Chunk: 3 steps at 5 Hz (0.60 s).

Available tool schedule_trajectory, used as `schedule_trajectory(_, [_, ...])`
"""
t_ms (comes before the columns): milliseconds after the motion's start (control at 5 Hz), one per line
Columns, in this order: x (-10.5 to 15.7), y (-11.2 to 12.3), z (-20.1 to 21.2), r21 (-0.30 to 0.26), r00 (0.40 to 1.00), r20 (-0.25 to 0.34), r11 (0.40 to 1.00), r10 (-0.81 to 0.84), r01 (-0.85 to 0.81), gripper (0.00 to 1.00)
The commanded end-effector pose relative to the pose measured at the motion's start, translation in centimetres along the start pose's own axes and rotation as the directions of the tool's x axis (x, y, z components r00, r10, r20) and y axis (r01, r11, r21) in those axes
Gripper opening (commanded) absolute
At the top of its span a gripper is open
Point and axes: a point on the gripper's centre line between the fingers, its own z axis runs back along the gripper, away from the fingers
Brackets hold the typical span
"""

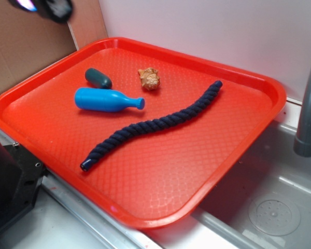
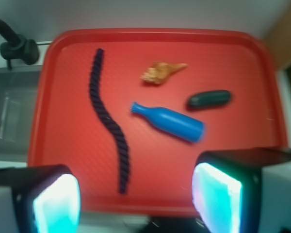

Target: Grab the blue rope.

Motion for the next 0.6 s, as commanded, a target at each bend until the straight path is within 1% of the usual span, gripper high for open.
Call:
schedule_trajectory(0, [3.4,-3.1,-7.4,-0.072,0.991,-0.039,0.989,-0.13,0.127,1.0])
schedule_trajectory(200, [4.2,-4.0,-11.2,-0.04,0.978,-0.082,0.981,-0.19,0.187,1.0])
schedule_trajectory(400, [4.3,-4.2,-13.4,-0.022,0.972,-0.094,0.977,-0.214,0.213,1.0])
